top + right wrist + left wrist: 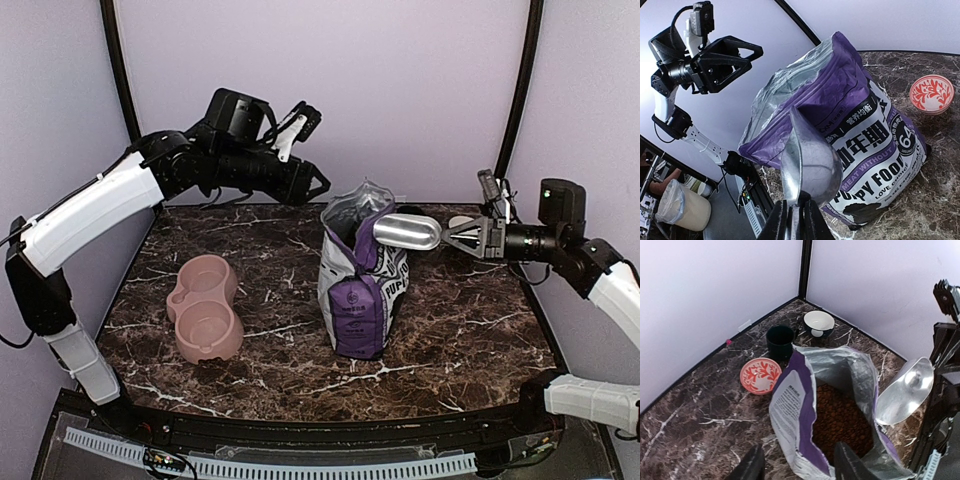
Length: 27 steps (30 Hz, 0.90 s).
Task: Serve the pet food
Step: Pass from the left arm to the right, then adjust the pet food bag at the center of the board.
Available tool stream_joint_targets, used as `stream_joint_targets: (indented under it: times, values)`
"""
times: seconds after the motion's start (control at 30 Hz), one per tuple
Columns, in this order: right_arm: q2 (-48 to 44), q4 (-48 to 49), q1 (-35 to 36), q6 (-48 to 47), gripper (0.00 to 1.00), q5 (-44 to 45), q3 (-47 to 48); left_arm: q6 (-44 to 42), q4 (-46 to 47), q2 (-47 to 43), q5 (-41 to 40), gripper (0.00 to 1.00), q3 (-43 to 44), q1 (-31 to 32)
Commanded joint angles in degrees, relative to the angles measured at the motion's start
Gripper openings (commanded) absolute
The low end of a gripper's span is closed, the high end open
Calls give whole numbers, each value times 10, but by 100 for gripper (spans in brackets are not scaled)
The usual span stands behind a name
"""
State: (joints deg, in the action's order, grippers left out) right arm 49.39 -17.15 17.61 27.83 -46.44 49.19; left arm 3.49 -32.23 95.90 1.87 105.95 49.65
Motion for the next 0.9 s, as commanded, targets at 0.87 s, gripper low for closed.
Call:
stream_joint_targets:
  times: [0.87]
  values:
    - [-16, -20, -3, -35, 0, 59, 3, 119, -136, -30, -34, 84, -77, -44]
